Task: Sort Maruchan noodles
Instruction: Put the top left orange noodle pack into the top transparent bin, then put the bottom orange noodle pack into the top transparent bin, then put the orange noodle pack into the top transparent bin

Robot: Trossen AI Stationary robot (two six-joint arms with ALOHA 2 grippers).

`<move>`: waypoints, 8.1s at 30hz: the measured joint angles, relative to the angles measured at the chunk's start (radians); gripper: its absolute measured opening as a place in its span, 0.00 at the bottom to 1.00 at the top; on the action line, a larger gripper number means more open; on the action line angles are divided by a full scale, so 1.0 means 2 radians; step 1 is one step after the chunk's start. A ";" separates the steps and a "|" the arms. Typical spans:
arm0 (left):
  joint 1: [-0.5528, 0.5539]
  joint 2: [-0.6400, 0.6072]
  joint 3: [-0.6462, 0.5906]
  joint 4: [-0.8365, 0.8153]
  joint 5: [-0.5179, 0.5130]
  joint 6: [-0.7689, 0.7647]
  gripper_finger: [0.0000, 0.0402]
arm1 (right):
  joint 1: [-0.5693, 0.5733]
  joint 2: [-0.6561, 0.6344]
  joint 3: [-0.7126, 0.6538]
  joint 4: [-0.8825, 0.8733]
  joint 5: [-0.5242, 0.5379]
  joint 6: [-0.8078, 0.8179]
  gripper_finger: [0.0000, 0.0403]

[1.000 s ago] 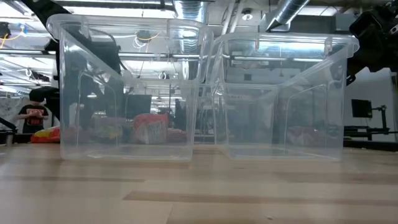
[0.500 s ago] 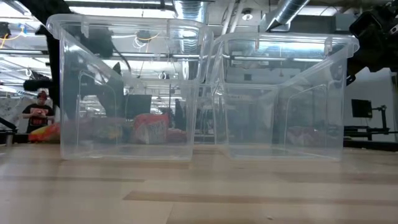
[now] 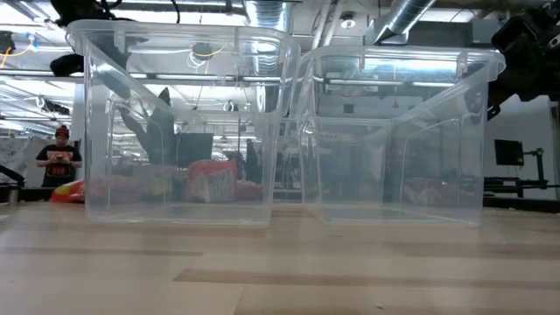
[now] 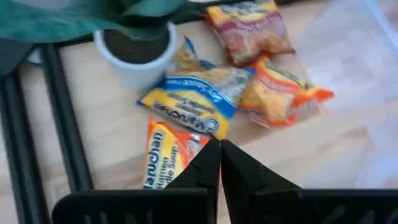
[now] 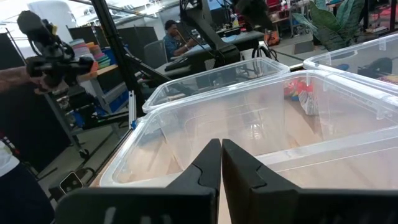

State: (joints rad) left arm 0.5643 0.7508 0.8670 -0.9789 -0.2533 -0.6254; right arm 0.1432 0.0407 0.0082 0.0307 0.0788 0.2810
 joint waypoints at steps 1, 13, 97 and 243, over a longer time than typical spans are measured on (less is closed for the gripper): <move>-0.001 0.004 -0.005 -0.003 0.008 0.000 0.01 | 0.000 0.000 0.000 0.000 0.000 0.000 0.09; 0.006 0.104 -0.065 0.003 0.033 0.032 0.51 | 0.000 0.000 0.000 0.000 0.000 0.000 0.09; -0.088 0.563 0.491 0.174 0.137 0.166 0.57 | 0.000 0.000 0.000 0.000 0.000 0.000 0.09; 0.032 0.417 0.150 0.121 0.180 -0.012 0.58 | -0.280 0.506 0.554 -0.256 -0.050 0.253 0.71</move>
State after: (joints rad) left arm 0.6284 1.5855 1.1665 -0.7374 0.1066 -0.6495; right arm -0.4174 1.0524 1.1152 -0.4812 -0.0204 0.7865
